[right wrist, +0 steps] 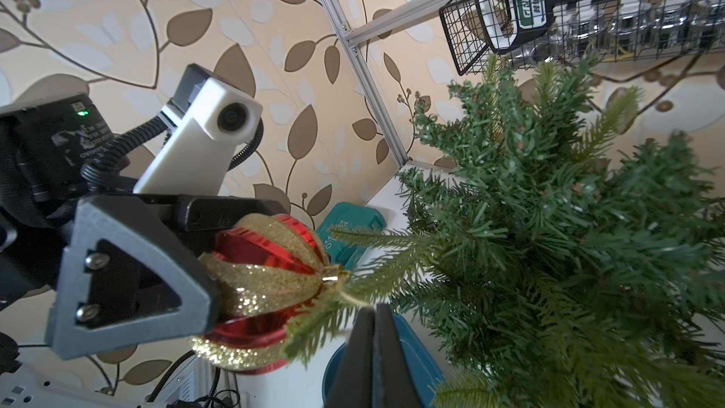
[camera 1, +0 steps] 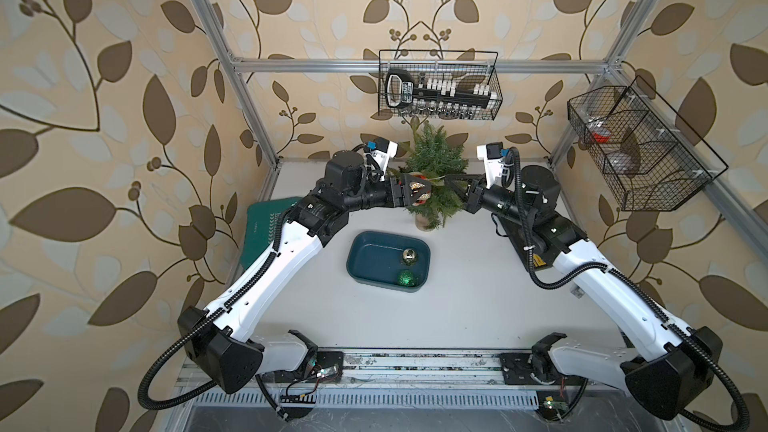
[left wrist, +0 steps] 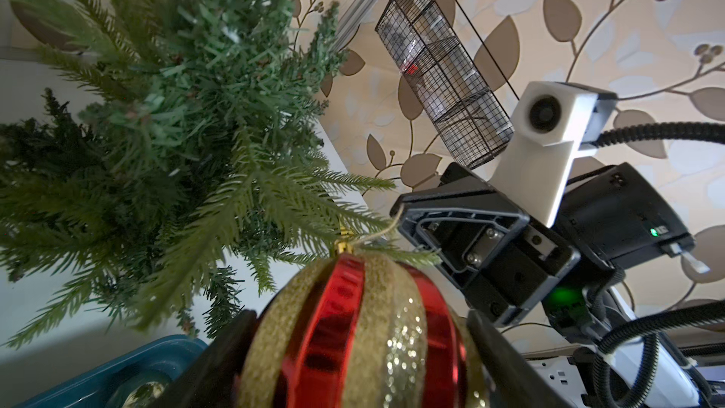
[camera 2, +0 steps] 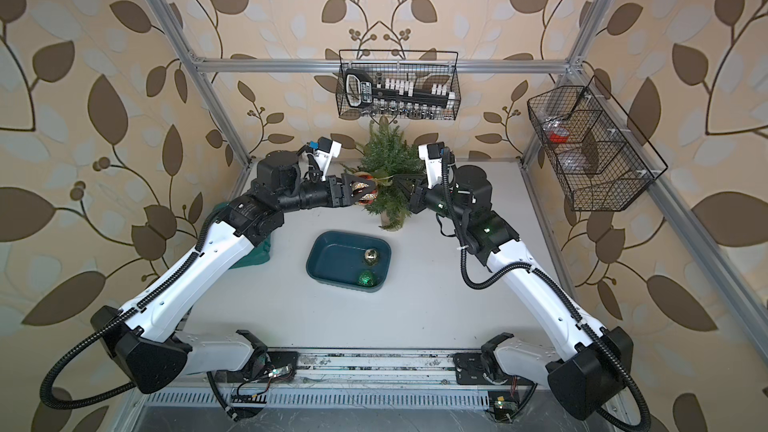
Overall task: Decorate the small christmas tree with ornaments
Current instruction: Hang an ornament on the christmas tree.
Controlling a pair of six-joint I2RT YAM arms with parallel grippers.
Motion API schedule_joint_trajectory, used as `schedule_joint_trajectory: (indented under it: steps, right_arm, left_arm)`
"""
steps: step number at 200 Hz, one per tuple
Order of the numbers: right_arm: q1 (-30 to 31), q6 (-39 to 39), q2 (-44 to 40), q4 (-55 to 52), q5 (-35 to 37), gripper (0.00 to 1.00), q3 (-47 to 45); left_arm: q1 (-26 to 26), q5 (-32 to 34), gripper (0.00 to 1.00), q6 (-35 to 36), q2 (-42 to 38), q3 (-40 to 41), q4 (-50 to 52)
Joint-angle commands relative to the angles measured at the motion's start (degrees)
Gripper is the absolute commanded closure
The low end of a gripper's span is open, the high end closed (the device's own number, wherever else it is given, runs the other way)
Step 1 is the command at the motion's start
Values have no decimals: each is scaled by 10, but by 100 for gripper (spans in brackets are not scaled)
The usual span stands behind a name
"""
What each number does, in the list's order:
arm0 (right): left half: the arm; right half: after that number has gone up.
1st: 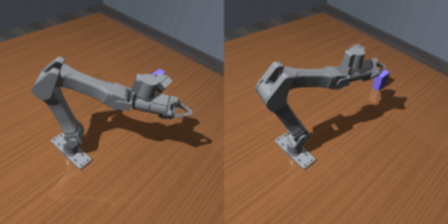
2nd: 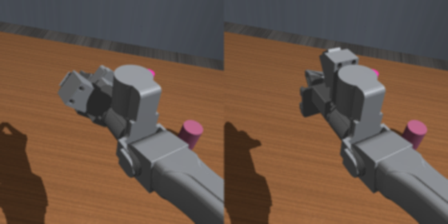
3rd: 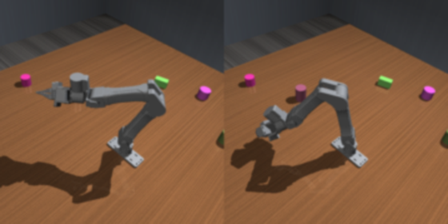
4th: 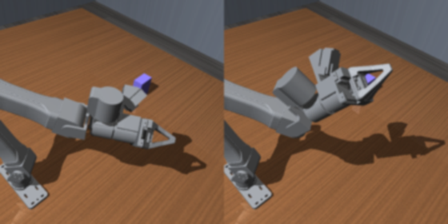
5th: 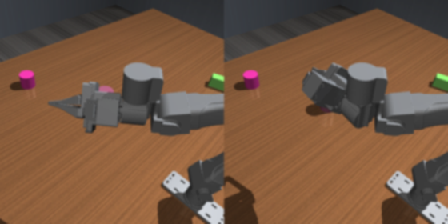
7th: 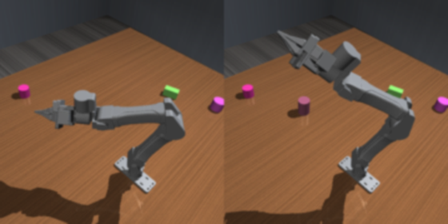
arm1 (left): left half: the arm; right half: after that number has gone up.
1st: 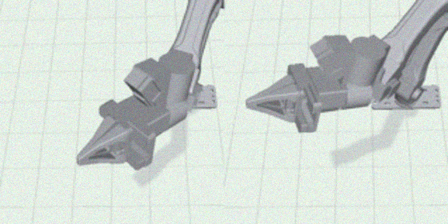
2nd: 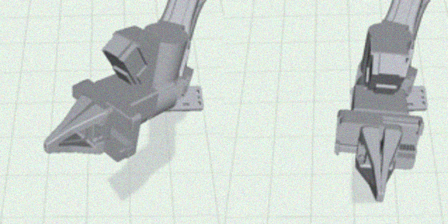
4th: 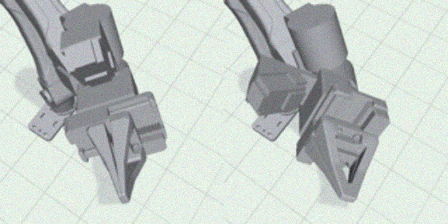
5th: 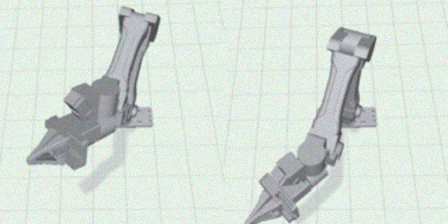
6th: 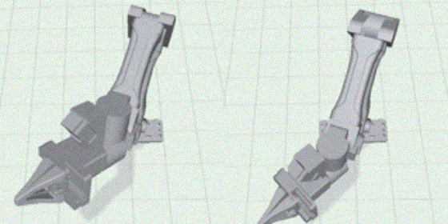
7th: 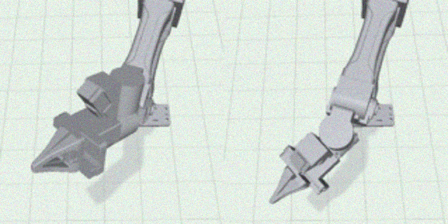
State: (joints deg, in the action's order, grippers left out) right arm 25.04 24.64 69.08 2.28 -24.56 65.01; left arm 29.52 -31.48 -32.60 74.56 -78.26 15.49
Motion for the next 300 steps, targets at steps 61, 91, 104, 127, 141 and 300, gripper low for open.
schedule_joint_trajectory:
  steps: [61, 91, 104, 127, 141, 300]
  right_arm:
    - [-2, 15, 16, -3, -34, 100, 26]
    - [-1, 21, 17, 1, -45, 100, 24]
    - [-1, 21, 17, 1, -47, 100, 24]
    - [-1, 21, 15, -2, -48, 100, 22]
    - [0, 22, 13, -3, -50, 100, 21]
    - [-1, -18, -127, -143, 56, 41, 1]
  left_arm:
    - [-7, 13, 14, -12, -47, 29, -31]
    - [-7, 16, 6, -17, -54, 37, -35]
    - [-8, 17, 7, -19, -60, 43, -37]
    - [-8, 24, 7, -21, -70, 54, -36]
    - [-8, 27, 7, -22, -77, 59, -33]
    - [-11, 114, 10, 19, -187, 194, 107]
